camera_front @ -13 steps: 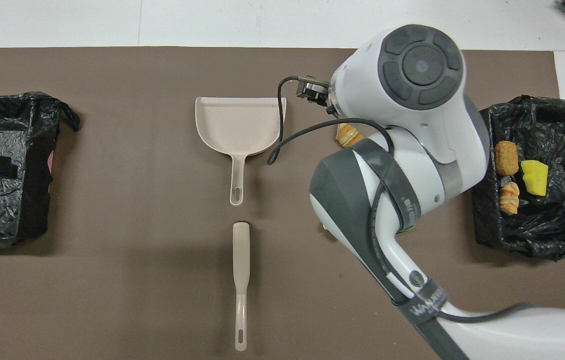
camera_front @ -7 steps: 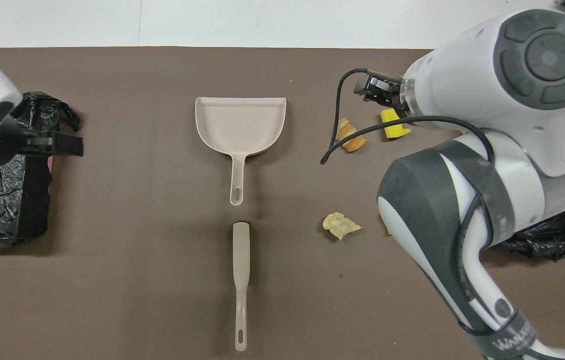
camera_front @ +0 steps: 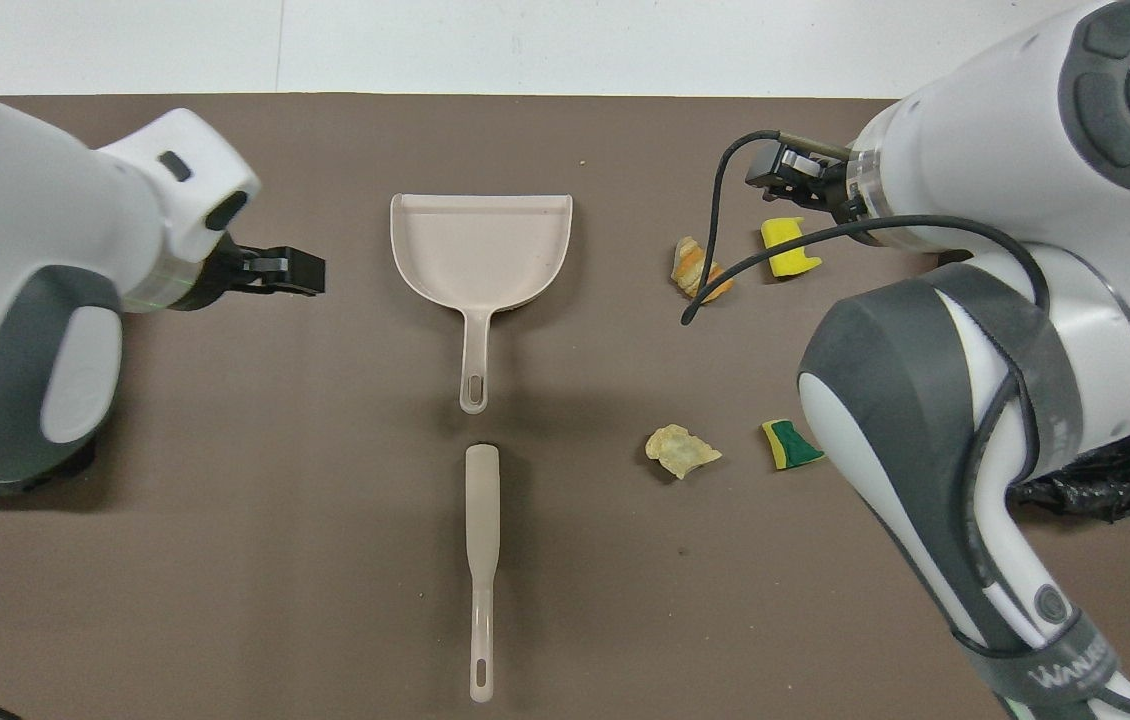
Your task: Sweep and dump trash in bin
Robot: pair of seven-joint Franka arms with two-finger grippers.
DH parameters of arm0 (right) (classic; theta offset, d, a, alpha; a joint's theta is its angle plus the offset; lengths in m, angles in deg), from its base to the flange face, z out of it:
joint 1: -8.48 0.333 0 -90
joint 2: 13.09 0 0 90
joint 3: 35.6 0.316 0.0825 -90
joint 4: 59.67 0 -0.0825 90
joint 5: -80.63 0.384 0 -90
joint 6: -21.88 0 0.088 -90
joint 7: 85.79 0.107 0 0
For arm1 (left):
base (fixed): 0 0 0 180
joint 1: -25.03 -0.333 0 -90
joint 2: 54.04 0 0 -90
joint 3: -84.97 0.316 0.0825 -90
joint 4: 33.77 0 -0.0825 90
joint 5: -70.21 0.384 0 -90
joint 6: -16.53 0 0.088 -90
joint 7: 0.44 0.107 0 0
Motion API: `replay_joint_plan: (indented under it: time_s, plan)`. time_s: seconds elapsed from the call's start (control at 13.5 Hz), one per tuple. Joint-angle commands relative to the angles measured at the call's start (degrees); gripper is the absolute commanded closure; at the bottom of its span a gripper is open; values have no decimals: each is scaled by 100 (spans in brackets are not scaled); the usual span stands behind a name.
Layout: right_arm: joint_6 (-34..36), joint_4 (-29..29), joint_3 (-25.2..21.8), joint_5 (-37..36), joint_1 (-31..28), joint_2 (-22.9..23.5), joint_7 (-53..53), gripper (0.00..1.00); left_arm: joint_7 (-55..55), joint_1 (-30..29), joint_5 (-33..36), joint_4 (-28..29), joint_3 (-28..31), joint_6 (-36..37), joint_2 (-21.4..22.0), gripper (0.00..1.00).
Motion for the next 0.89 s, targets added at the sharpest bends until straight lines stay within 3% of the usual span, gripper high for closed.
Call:
replay_joint_plan:
  time_s: [0.0, 0.3, 0.59, 0.82]
  plan:
    - [76, 174, 39, 365, -174, -143, -314, 0, -300, 345, 91, 78, 84, -459, -413, 0]
    - [181, 69, 40, 549, -403, -90, -445, 0, -283, 495, 91, 640, 75, -847, -554, 0]
    - [269, -19, 39, 629, -737, -81, -972, 0, -309, 645, 100, 720, 93, -1154, -755, 0]
    - [532, -19, 31, 629, -773, -160, -1105, 0, -274, 680, 415, 457, 102, -1015, -906, 0]
